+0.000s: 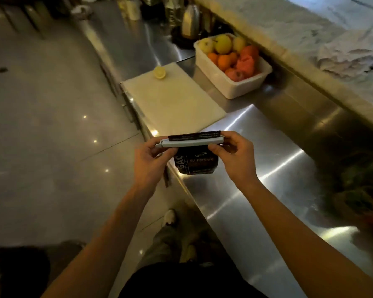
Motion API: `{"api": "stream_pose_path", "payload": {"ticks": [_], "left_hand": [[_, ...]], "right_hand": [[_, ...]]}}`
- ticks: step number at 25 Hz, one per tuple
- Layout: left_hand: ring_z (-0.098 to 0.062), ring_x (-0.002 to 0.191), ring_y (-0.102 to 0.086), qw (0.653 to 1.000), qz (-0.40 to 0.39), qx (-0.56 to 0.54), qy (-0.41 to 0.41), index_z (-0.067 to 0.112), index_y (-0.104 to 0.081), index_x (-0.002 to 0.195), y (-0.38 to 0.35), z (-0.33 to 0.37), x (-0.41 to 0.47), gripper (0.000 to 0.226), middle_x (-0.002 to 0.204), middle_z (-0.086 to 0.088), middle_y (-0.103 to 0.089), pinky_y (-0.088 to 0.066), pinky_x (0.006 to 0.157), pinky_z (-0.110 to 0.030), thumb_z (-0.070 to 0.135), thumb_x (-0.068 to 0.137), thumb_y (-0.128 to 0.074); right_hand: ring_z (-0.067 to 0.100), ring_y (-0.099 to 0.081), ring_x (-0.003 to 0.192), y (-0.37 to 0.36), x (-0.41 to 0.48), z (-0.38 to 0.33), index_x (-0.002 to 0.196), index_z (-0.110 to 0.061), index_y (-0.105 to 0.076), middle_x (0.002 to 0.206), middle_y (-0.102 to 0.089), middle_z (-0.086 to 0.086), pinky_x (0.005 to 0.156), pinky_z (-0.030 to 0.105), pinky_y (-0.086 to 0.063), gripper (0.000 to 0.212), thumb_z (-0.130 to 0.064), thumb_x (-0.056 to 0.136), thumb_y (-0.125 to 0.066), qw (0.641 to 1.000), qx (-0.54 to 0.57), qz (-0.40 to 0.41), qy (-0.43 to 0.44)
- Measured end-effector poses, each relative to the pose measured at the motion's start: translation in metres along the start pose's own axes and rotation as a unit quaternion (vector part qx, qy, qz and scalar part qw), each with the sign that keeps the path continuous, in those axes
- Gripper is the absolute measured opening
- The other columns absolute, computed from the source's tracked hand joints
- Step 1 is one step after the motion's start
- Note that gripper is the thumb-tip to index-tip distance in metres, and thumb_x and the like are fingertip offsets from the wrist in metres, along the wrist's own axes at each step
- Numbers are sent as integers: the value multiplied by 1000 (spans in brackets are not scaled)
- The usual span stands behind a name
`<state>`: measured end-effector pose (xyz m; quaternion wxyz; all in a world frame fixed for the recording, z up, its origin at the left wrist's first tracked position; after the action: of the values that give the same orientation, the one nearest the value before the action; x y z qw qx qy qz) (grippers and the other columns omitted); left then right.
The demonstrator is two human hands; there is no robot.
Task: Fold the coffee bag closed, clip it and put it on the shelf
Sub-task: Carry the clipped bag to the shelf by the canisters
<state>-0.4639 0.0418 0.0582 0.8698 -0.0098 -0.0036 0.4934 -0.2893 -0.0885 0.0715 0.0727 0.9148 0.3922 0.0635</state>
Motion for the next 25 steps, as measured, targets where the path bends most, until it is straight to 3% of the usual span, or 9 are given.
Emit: {"api": "stream_pose_path", "payload": {"ticks": [6,10,13,15,17,22,25], "left_hand": [[-18,94,-72,976,217,-15,-33,6,-67,108,151,22,-95,27,99,-12,-74,-57,80,-26,-5,84,-65],[-19,96,-72,932,357,-1,-57,7,-67,106,252,36,-193,24,99,-9,-74,-57,81,-27,-3,85,-65],[-9,86,-73,864,500,-3,-62,19,-67,97,339,40,-302,29,88,3,-76,-56,73,-20,-5,83,-67],[-12,81,-72,820,570,-1,-53,20,-67,96,388,39,-375,29,89,-2,-76,-57,69,-25,-5,81,-69],[-9,80,-72,786,615,-3,-54,19,-67,96,423,40,-438,29,90,-5,-74,-57,69,-23,-5,81,-70],[-5,82,-71,682,727,-11,-71,21,-67,93,493,42,-606,33,83,8,-74,-55,76,-18,-9,80,-69],[-7,86,-71,624,779,-11,-67,22,-68,94,521,39,-686,32,83,8,-75,-54,76,-18,-6,80,-70]], "right_hand": [[16,-69,94,-154,-36,-44,103,-19,-66,99,-72,4,84,29,-57,28,-9,79,-75,977,42,-203,43],[12,-68,94,-275,-104,-82,99,-31,-64,98,-69,-4,82,26,-57,29,-12,80,-74,933,51,-345,94],[15,-68,94,-376,-200,-111,102,-23,-65,100,-70,1,82,31,-58,25,-12,80,-73,875,66,-466,117],[15,-69,94,-432,-267,-125,105,-17,-65,100,-71,4,83,32,-58,26,-11,80,-74,839,74,-523,130],[15,-70,93,-476,-329,-136,106,-14,-65,99,-71,5,82,31,-58,28,-10,80,-74,809,85,-568,128],[11,-70,91,-574,-508,-164,107,-12,-64,96,-72,2,80,24,-57,29,-8,80,-73,707,91,-687,139],[15,-70,94,-615,-597,-172,107,-12,-65,98,-73,5,84,31,-57,27,-9,81,-72,649,98,-745,117]]}}
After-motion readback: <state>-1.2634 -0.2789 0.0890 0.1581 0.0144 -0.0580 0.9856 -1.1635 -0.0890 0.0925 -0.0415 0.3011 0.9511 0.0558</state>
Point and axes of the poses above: each hand's wrist, its own x-axis towards the middle knuckle, its own y-axis out of the back of the hand, z = x × y, the point moved 7 cm from there along x, towards the middle knuckle
